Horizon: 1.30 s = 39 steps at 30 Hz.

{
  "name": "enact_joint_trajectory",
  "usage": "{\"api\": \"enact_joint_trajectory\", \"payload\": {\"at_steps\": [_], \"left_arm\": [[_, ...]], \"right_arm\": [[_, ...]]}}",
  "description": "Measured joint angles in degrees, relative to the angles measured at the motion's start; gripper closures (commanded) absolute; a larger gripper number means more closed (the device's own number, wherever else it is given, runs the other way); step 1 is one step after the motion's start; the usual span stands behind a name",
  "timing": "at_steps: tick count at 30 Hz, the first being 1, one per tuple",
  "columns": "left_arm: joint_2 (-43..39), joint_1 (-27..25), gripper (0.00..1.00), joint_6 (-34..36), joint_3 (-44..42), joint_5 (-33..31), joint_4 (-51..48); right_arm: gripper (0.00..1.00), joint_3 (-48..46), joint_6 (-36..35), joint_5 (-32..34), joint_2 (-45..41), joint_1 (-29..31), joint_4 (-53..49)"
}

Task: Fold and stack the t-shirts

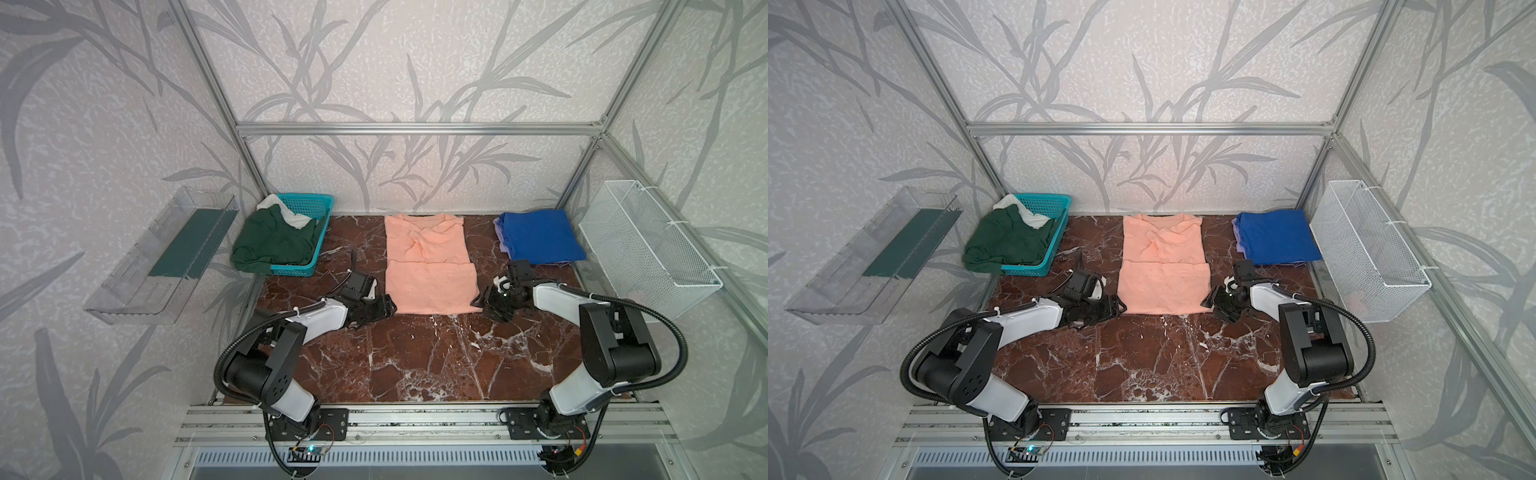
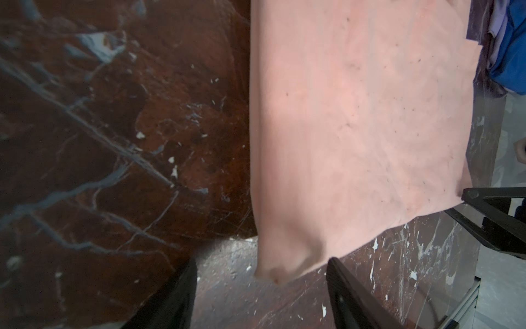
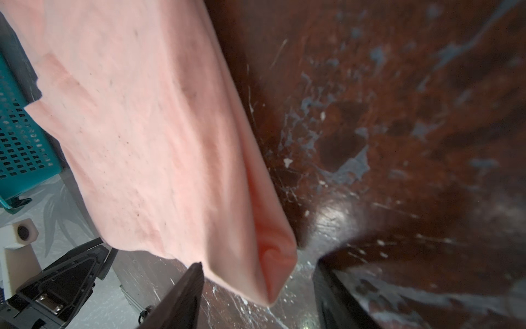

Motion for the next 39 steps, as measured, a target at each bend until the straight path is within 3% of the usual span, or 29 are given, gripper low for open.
{"api": "enact_joint_trajectory", "payload": {"at_steps": [3, 9, 13, 15, 28, 39], "left_arm": [[0.87, -0.04, 0.38, -0.48, -0.07, 0.57, 1.90], [3.58, -0.31, 0.71, -0.92, 0.20, 2.01, 4.33], [5.05, -0.33, 0.94, 0.22, 1.18, 2.62, 3.43], [5.97, -0.33, 1.00, 0.48, 1.86, 3.61, 3.13], [7.04, -0.35, 1.00, 0.90, 3.93, 5.79, 0.07], [-2.12, -0.44, 1.00, 6.82, 7.91, 2.97, -12.85]], "right_arm": [[0.51, 0.11, 0.31, 0.04, 0.48, 0.04, 0.59], [0.67, 0.13, 0.59, 0.00, 1.57, 0.20, 1.38], [0.95, 1.46, 0.04, -0.13, 3.65, 0.24, 1.09], [0.99, 2.82, -0.72, -0.92, 4.98, 0.24, 0.57], [1.00, 6.12, -4.26, -0.76, 2.69, 0.24, -3.72], [1.00, 6.12, -5.35, 0.00, -8.72, 1.44, -8.55]]}}
